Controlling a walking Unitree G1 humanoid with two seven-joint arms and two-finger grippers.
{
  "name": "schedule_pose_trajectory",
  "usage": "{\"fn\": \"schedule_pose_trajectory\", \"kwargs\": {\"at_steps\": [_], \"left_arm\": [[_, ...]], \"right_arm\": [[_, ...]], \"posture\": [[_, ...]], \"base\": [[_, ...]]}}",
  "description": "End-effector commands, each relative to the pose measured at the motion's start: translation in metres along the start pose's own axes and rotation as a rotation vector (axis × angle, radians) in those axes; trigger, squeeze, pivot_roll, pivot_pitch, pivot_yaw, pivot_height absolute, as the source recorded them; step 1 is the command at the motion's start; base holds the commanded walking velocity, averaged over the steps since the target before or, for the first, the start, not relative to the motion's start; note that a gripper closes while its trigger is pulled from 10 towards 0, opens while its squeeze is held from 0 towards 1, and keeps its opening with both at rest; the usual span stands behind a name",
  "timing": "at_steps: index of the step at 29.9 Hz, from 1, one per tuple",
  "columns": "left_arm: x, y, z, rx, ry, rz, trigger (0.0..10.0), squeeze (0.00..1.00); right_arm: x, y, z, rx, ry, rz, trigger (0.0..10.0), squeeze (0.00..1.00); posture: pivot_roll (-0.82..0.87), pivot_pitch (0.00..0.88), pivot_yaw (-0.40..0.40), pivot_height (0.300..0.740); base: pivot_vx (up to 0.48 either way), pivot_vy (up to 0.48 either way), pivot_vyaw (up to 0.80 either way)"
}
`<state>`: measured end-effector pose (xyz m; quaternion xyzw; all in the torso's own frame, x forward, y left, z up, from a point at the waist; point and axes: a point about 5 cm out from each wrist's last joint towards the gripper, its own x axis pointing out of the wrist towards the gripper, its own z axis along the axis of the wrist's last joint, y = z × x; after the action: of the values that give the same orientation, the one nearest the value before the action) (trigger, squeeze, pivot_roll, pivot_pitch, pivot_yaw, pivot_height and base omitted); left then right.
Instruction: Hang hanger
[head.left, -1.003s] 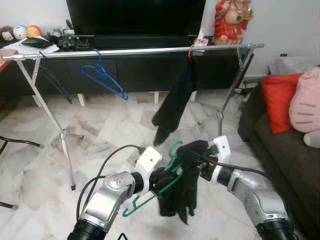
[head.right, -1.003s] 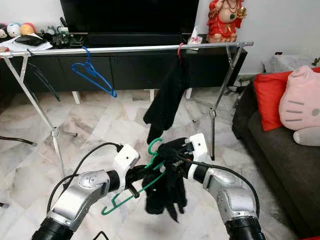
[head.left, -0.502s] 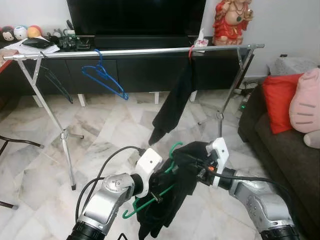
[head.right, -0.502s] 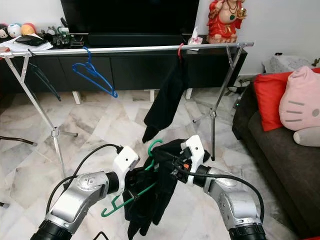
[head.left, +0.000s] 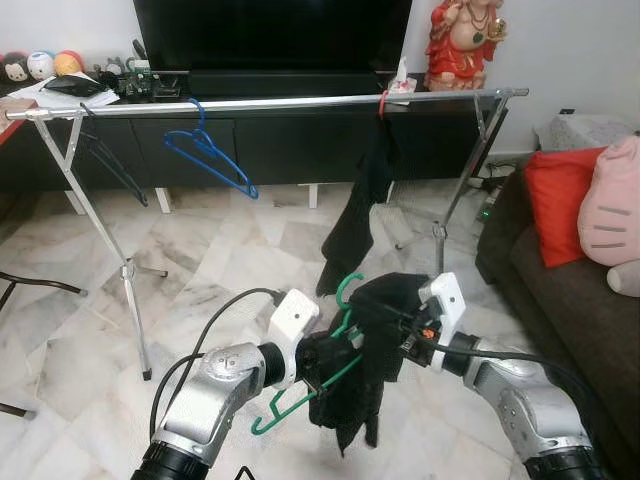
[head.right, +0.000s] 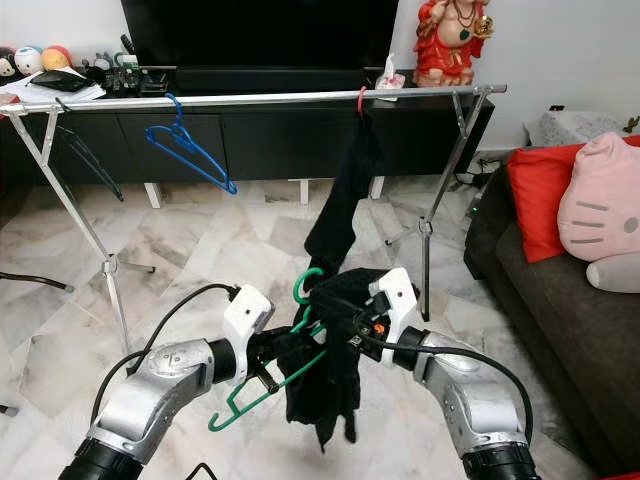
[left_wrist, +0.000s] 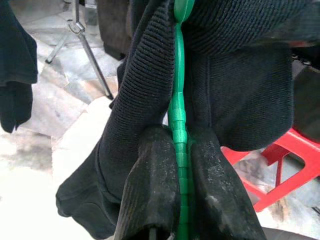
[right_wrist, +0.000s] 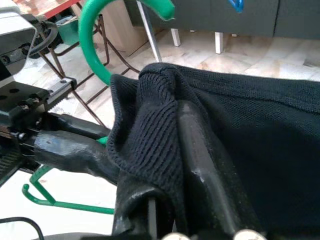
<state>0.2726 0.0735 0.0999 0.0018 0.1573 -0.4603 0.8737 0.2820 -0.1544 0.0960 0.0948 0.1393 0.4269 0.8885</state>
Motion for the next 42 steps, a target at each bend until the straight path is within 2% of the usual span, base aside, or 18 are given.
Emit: {"fn": "schedule_pose_trajectory", "kwargs": {"at_steps": [1,5,11,12,13,14,26,31,39,42], "left_arm": [[0.0,-0.005,0.021,0.052,-0.107,-0.049,10.0,0.0],[-0.002,-0.005,0.027,0.025,-0.157,-0.074,10.0,0.0],[-0.004,-0.007,0.03,0.028,-0.172,-0.109,10.0,0.0],[-0.004,-0.007,0.03,0.028,-0.176,-0.11,10.0,0.0],[-0.004,-0.006,0.032,0.029,-0.186,-0.106,10.0,0.0],[-0.003,-0.005,0.033,0.029,-0.192,-0.1,10.0,0.0],[-0.003,-0.005,0.034,0.017,-0.201,-0.103,10.0,0.0],[-0.003,-0.004,0.033,0.017,-0.2,-0.099,10.0,0.0],[-0.003,-0.003,0.033,0.017,-0.197,-0.097,10.0,0.0],[-0.004,-0.002,0.031,0.019,-0.187,-0.098,10.0,0.0]], "right_arm": [[-0.003,-0.002,-0.001,0.001,0.008,0.001,10.0,0.0],[-0.009,-0.003,-0.003,-0.019,0.037,0.003,10.0,0.0],[-0.014,-0.006,-0.004,-0.026,0.046,-0.007,10.0,0.0],[-0.014,-0.005,-0.004,-0.026,0.046,0.002,10.0,0.71],[-0.014,-0.002,-0.005,-0.026,0.047,0.018,10.0,0.96],[-0.013,0.0,-0.005,-0.027,0.047,0.026,10.0,1.0],[-0.017,0.012,-0.016,-0.063,0.12,0.083,10.0,1.0],[-0.022,0.012,-0.025,-0.091,0.182,0.072,10.0,1.0],[-0.024,0.013,-0.027,-0.101,0.202,0.068,10.0,1.0],[-0.031,0.012,-0.025,-0.13,0.224,0.054,10.0,1.0]], "posture": [[0.01,0.0,-0.037,0.716],[0.0,0.0,-0.038,0.716],[-0.01,0.0,-0.031,0.716],[-0.01,0.0,-0.031,0.716],[-0.01,0.0,-0.03,0.716],[-0.01,0.0,-0.03,0.716],[-0.01,0.0,-0.026,0.716],[-0.01,0.0,-0.025,0.716],[-0.02,0.0,-0.023,0.716],[-0.02,0.0,-0.021,0.716]], "base": [[0.0,0.0,0.0],[0.0,0.0,0.0],[0.0,0.0,0.0],[0.0,0.0,0.0],[0.0,0.0,0.0],[0.0,0.0,0.0],[0.0,0.0,0.0],[0.0,0.0,0.0],[0.0,0.0,0.0],[0.0,0.0,0.0]]}}
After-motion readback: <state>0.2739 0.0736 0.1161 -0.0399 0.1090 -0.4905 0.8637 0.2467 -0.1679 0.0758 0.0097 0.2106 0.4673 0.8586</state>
